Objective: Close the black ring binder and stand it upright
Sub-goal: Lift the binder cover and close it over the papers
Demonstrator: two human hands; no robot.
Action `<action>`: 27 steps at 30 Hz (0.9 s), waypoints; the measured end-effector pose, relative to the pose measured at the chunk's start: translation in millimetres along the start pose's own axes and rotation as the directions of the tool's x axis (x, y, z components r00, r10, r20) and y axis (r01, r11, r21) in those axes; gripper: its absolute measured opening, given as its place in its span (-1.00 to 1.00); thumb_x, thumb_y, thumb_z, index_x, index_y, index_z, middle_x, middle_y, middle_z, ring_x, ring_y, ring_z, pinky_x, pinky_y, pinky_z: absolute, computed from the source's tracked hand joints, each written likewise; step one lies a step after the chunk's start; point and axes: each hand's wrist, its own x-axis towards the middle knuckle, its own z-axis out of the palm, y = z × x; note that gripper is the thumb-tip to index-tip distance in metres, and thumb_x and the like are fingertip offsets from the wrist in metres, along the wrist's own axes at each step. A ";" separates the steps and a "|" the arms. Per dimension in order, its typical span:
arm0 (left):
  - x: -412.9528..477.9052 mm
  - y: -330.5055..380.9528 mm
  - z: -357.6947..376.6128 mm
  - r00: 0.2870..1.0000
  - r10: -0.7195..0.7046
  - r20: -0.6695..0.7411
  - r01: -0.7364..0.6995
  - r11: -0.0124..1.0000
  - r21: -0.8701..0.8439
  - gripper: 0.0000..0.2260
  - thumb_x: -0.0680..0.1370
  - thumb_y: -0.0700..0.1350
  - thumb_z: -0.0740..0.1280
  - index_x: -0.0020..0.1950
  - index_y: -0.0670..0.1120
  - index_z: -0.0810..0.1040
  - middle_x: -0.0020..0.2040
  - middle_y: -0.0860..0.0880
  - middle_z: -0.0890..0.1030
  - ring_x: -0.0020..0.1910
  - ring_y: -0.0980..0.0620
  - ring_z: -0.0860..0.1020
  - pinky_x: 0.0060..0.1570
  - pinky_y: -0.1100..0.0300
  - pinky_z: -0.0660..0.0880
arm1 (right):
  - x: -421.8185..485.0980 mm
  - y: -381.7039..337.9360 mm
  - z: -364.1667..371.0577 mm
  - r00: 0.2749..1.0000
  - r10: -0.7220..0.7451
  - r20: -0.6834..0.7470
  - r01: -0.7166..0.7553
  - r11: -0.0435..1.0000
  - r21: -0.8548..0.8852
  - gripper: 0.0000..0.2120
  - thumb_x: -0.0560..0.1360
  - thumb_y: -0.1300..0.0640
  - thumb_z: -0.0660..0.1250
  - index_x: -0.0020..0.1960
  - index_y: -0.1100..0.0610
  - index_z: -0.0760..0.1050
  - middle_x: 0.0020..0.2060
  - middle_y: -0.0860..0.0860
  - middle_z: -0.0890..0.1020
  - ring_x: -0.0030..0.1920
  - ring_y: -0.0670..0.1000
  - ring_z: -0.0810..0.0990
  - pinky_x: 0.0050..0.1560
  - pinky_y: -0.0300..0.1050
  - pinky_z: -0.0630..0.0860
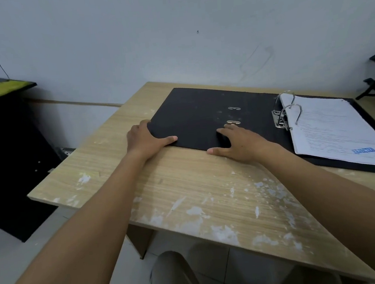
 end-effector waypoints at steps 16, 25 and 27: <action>5.0 44.3 -14.1 0.907 -0.167 -0.387 -0.065 0.852 -0.520 -0.36 0.48 -0.17 0.43 0.49 -0.03 0.22 0.46 -0.03 0.32 0.42 0.01 0.33 0.26 0.26 0.29 | -5.9 -31.9 -4.6 0.991 -0.089 -0.102 0.066 0.976 -0.208 -0.39 0.61 0.04 0.14 0.56 0.19 0.01 0.53 0.19 0.16 0.43 0.24 0.28 0.26 0.11 0.36; -3.0 72.2 8.7 0.913 -0.409 -0.002 0.172 0.387 -0.906 -0.65 0.52 -0.24 0.35 0.29 -0.19 0.42 0.22 -0.08 0.57 0.16 -0.04 0.57 0.24 0.08 0.48 | -13.0 -34.8 -5.1 0.991 -0.065 -0.113 0.046 0.986 -0.162 -0.46 0.66 0.15 0.02 0.56 0.27 -0.06 0.56 0.20 0.04 0.55 0.20 0.05 0.44 0.17 0.19; -4.2 77.9 14.7 0.920 -0.389 0.048 0.194 0.344 -0.919 -0.66 0.54 -0.24 0.32 0.31 -0.19 0.42 0.23 -0.07 0.57 0.18 -0.06 0.56 0.26 0.04 0.48 | -13.9 -33.4 -4.8 0.991 -0.065 -0.120 0.046 0.988 -0.149 -0.47 0.66 0.16 0.00 0.57 0.26 -0.07 0.57 0.19 0.02 0.55 0.19 0.03 0.45 0.17 0.17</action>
